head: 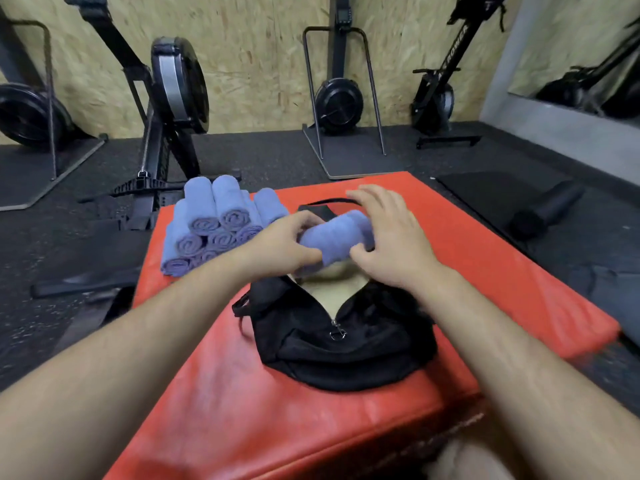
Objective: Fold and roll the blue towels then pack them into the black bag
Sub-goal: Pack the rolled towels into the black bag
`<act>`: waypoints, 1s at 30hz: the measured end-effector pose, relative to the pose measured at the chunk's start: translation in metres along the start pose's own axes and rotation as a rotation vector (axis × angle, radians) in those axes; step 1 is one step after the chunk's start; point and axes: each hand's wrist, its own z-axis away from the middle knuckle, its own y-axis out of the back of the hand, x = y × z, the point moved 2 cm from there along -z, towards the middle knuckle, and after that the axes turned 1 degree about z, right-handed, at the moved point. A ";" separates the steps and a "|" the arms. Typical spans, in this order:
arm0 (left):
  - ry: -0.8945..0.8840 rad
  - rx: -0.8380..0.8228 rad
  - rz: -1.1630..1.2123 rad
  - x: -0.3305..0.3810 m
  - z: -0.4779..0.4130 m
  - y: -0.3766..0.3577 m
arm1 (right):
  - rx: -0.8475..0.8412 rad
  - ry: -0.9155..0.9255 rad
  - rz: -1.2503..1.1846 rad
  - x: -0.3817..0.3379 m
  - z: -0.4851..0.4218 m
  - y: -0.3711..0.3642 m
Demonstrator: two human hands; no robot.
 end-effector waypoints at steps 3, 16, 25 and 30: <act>-0.086 -0.093 -0.068 -0.004 0.005 -0.026 | -0.374 0.099 0.120 0.016 0.012 -0.009; 0.013 0.020 -0.462 -0.066 -0.049 -0.111 | -0.404 -0.134 0.410 0.041 0.010 -0.108; -0.040 0.209 -0.719 -0.077 -0.050 -0.130 | -0.204 -0.198 0.426 0.047 -0.002 -0.123; -0.027 0.198 -0.657 -0.080 -0.055 -0.128 | -0.241 -0.209 0.278 0.047 0.000 -0.134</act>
